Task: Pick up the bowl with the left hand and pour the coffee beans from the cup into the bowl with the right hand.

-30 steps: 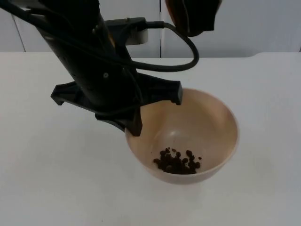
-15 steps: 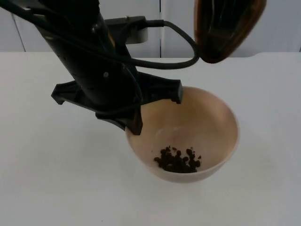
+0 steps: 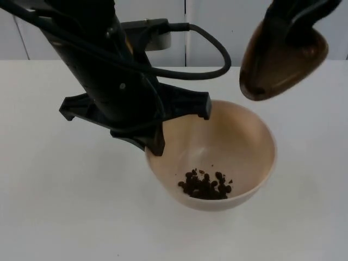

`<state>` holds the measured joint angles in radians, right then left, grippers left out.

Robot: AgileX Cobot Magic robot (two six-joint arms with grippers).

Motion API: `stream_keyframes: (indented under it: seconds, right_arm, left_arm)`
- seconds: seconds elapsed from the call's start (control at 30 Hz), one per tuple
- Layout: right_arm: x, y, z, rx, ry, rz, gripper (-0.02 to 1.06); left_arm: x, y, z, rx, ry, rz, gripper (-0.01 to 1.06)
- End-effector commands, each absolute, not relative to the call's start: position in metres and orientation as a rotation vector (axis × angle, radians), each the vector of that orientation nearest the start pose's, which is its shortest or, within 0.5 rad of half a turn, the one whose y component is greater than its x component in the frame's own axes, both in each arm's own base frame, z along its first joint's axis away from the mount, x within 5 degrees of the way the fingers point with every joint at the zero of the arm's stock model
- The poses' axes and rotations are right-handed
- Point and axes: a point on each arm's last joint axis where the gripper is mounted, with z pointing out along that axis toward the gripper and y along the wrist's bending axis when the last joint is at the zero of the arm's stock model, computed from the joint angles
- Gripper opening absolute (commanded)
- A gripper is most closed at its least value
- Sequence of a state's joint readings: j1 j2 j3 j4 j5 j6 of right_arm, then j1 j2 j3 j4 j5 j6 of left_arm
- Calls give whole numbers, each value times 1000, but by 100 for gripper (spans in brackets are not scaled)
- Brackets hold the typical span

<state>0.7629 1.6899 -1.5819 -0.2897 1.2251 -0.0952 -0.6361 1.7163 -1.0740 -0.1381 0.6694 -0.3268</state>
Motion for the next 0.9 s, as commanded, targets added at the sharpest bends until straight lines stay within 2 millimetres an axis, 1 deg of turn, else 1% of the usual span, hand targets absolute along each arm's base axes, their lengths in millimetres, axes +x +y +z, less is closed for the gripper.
stream_keyframes:
  seconds: [0.0,0.17,0.2,0.27,0.33,0.6,0.7,0.73,0.87]
  right_arm:
    - [274,218,339,-1191,2474,-81,0]
    - [289,199,339,-1080,2555,126,0]
    - [289,199,339,-1080,2555,126,0]
    - [292,194,339,-1043,2574,181,0]
    - [295,189,339,-1014,2587,198,0]
    - [297,187,339,-1002,2588,190,0]
    - [299,187,340,-992,2563,188,0]
    - [299,187,340,-992,2563,188,0]
    - [301,187,340,-989,2545,172,0]
  left_arm:
    - [264,-205,200,308,2837,-367,0]
    - [263,-205,200,313,2845,-361,0]
    - [263,-205,200,313,2845,-361,0]
    - [263,-204,200,318,2843,-356,0]
    - [264,-204,199,329,2839,-344,0]
    - [265,-204,200,343,2825,-333,0]
    - [266,-202,200,414,2801,-299,0]
    - [266,-202,200,414,2801,-299,0]
    - [268,-199,199,484,2773,-227,0]
